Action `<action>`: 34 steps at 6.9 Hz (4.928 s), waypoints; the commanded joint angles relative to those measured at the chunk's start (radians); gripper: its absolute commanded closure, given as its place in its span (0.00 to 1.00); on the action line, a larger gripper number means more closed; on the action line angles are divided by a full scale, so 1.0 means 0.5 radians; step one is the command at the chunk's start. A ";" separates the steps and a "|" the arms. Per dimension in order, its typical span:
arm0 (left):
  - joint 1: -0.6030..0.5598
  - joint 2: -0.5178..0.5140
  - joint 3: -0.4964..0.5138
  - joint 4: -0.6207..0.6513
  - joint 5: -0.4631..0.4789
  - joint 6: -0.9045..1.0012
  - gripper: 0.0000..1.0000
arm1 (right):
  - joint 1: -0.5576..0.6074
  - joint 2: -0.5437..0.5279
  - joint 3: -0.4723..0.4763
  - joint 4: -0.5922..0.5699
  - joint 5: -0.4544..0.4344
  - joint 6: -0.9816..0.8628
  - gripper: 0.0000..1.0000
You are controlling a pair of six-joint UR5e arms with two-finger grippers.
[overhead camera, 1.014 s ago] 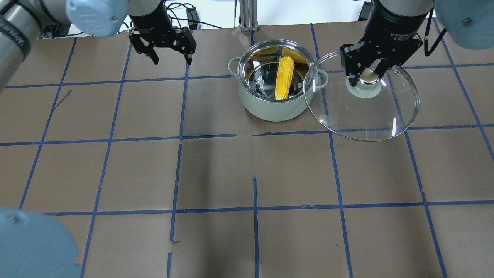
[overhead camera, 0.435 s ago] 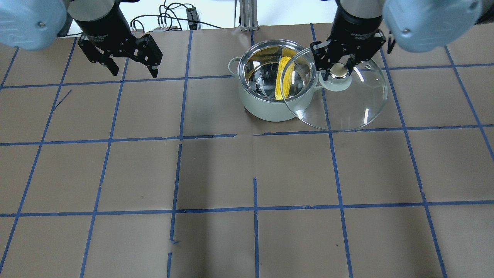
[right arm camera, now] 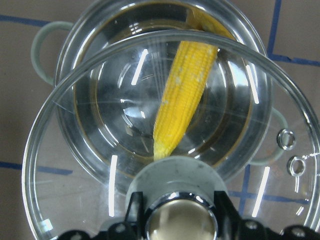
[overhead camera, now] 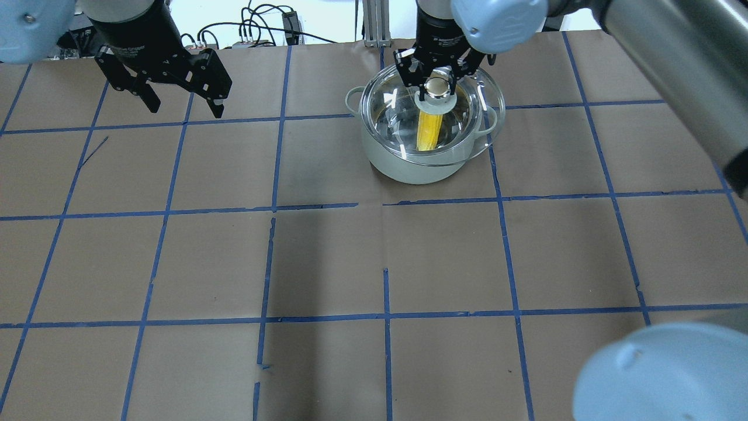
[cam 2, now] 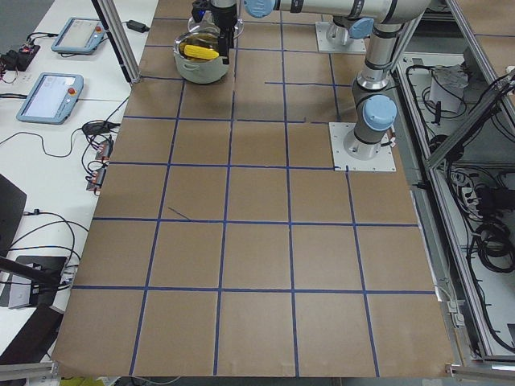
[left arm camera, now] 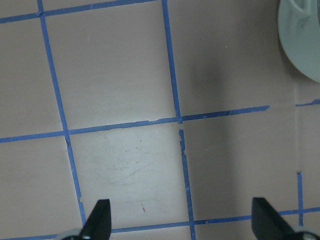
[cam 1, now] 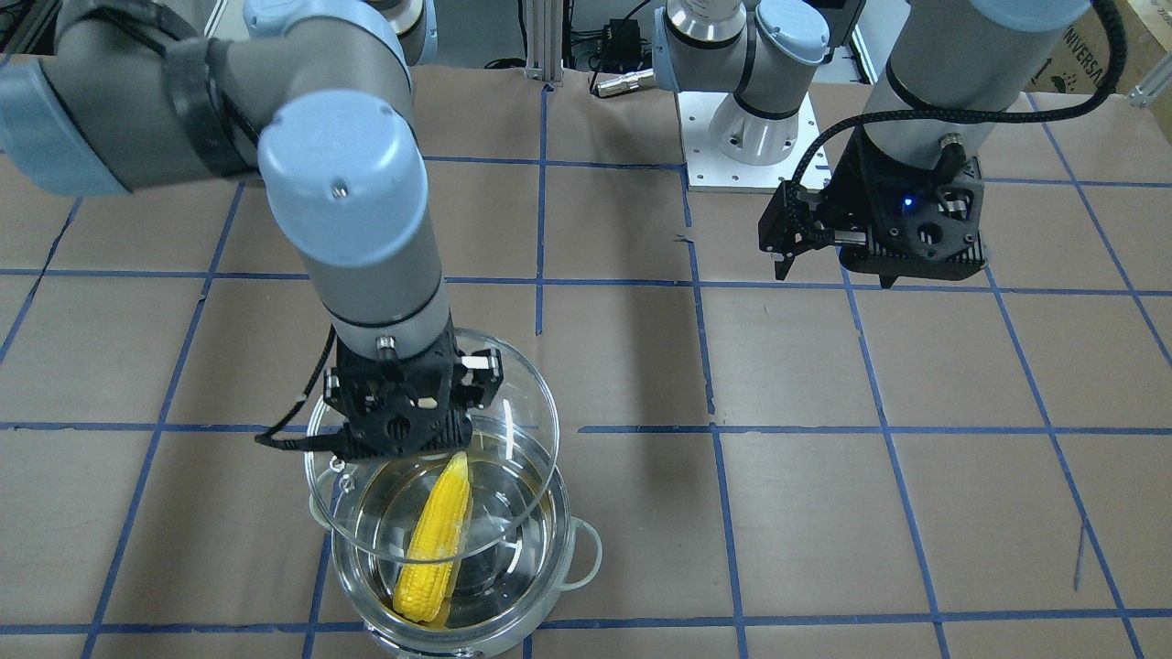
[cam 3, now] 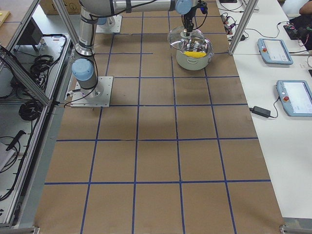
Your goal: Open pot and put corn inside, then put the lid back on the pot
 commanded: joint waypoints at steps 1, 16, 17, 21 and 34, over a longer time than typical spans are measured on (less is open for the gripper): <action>-0.005 -0.035 -0.001 0.008 -0.037 -0.004 0.00 | 0.030 0.282 -0.325 0.011 -0.008 0.027 0.91; 0.011 -0.014 -0.013 0.024 -0.044 0.027 0.00 | 0.015 0.360 -0.289 0.020 -0.018 0.021 0.92; 0.011 -0.014 -0.010 0.024 -0.041 0.027 0.00 | 0.015 0.360 -0.289 0.023 -0.015 0.021 0.92; 0.011 -0.011 -0.019 0.024 -0.041 0.027 0.00 | -0.004 0.363 -0.313 0.029 0.013 -0.012 0.18; 0.011 -0.001 -0.035 0.024 -0.041 0.027 0.00 | -0.418 -0.790 0.530 0.238 0.022 -0.190 0.03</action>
